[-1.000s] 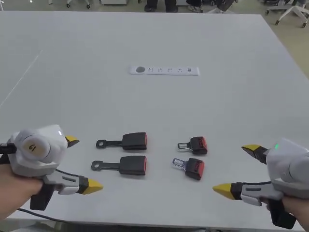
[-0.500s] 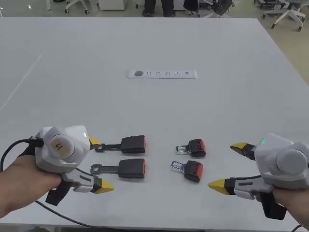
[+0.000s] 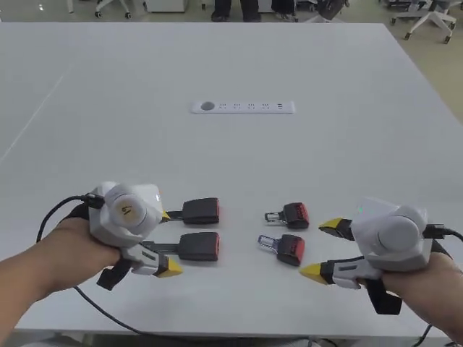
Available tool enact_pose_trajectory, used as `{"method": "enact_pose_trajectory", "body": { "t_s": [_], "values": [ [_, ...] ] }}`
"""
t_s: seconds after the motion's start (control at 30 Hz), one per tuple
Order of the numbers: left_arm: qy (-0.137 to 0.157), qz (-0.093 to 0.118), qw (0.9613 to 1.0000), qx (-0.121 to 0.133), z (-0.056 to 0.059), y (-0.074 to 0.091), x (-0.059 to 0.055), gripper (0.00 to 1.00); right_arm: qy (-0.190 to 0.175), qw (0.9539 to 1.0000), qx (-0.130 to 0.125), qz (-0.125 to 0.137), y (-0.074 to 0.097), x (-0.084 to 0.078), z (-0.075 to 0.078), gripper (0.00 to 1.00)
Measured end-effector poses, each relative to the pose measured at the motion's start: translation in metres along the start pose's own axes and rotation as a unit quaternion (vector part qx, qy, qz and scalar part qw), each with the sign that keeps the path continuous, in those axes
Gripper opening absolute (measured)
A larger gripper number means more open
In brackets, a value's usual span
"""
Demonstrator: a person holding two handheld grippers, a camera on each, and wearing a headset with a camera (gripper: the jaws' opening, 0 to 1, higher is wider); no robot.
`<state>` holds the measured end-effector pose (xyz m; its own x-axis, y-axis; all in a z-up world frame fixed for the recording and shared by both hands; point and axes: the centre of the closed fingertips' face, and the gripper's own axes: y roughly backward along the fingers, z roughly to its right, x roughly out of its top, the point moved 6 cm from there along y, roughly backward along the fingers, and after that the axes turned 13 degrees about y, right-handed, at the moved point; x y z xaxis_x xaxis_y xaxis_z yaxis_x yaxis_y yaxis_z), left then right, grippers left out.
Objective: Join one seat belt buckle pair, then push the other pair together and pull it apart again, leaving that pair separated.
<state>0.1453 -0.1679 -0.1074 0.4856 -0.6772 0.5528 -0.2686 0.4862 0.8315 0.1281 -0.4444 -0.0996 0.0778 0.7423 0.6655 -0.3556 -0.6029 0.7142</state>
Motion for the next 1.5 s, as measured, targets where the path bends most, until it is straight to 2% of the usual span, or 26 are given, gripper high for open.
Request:
{"method": "enact_pose_trajectory", "body": {
  "t_s": [0.1,0.2,0.33,0.6,0.67,0.77,0.8,0.9,1.13,1.3,1.5],
  "values": [
    [-0.006,-0.003,1.0000,-0.006,0.003,-0.005,0.005,0.60,0.000,1.0000,0.005,-0.009,-0.007,-0.005,0.001,0.47],
    [-0.007,-0.008,0.9999,-0.012,0.004,-0.009,0.008,0.59,0.006,0.9999,0.004,-0.015,-0.008,-0.004,0.003,0.47],
    [-0.010,-0.016,0.9996,-0.023,0.005,-0.015,0.010,0.52,0.012,0.9997,0.008,-0.019,-0.013,-0.002,0.005,0.47],
    [-0.020,-0.025,0.9992,-0.023,0.003,-0.031,0.008,0.49,0.030,0.9988,0.022,-0.031,-0.031,-0.001,0.009,0.45],
    [-0.011,-0.024,0.9994,-0.022,0.004,-0.033,0.010,0.49,0.031,0.9985,0.026,-0.036,-0.034,-0.002,0.010,0.46],
    [-0.019,-0.033,0.9989,-0.026,0.007,-0.037,0.008,0.47,0.035,0.9982,0.028,-0.038,-0.034,-0.001,0.010,0.45],
    [-0.025,-0.032,0.9989,-0.024,0.006,-0.038,0.008,0.48,0.037,0.9981,0.028,-0.039,-0.035,-0.002,0.011,0.45],
    [-0.016,-0.036,0.9990,-0.022,0.002,-0.040,0.006,0.46,0.040,0.9979,0.031,-0.041,-0.040,-0.004,0.014,0.43],
    [-0.025,-0.047,0.9983,-0.022,0.002,-0.046,0.006,0.45,0.035,0.9974,0.043,-0.046,-0.046,-0.002,0.013,0.40],
    [-0.030,-0.053,0.9978,-0.026,0.003,-0.049,0.010,0.44,0.046,0.9957,0.056,-0.058,-0.060,-0.008,0.015,0.40],
    [-0.034,-0.058,0.9973,-0.028,0.003,-0.051,0.010,0.43,0.059,0.9930,0.072,-0.072,-0.062,-0.012,0.016,0.37]
  ]
}}
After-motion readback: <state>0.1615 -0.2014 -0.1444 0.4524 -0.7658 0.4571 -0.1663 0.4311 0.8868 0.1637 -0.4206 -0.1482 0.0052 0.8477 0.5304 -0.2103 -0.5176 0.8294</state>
